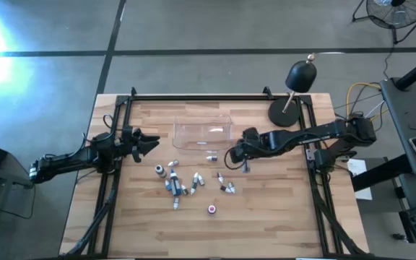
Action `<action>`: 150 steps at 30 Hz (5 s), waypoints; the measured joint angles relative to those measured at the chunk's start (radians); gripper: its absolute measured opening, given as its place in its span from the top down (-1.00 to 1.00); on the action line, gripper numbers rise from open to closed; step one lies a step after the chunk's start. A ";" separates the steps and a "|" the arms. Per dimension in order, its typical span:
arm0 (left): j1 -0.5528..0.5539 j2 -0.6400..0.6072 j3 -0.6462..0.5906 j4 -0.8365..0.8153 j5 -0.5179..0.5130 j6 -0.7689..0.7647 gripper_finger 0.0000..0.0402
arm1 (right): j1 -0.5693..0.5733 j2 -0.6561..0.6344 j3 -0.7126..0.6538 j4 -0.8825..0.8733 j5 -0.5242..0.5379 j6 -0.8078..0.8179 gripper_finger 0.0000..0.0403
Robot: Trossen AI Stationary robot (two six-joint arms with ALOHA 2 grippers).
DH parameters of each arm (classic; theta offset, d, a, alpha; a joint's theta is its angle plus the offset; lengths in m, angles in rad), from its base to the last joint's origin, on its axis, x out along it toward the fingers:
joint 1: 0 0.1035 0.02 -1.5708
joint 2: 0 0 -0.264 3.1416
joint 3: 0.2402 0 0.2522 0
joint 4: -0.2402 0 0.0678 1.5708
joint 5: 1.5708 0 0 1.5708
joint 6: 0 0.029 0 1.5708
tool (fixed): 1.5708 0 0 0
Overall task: Pick & Place food coloring
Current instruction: Put the large violet food coloring bottle into the transparent bin
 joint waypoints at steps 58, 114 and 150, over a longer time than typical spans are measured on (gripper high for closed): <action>0.000 0.000 0.000 0.001 0.000 0.000 0.20 | 0.145 -0.033 -0.091 -0.242 0.457 0.459 -0.09; 0.000 0.000 0.000 0.001 0.000 0.000 0.20 | -0.167 0.170 0.273 -0.403 -0.123 -0.114 -0.05; 0.000 0.000 0.000 0.001 0.000 0.000 0.20 | -0.202 0.186 0.272 -0.384 -0.145 -0.180 0.46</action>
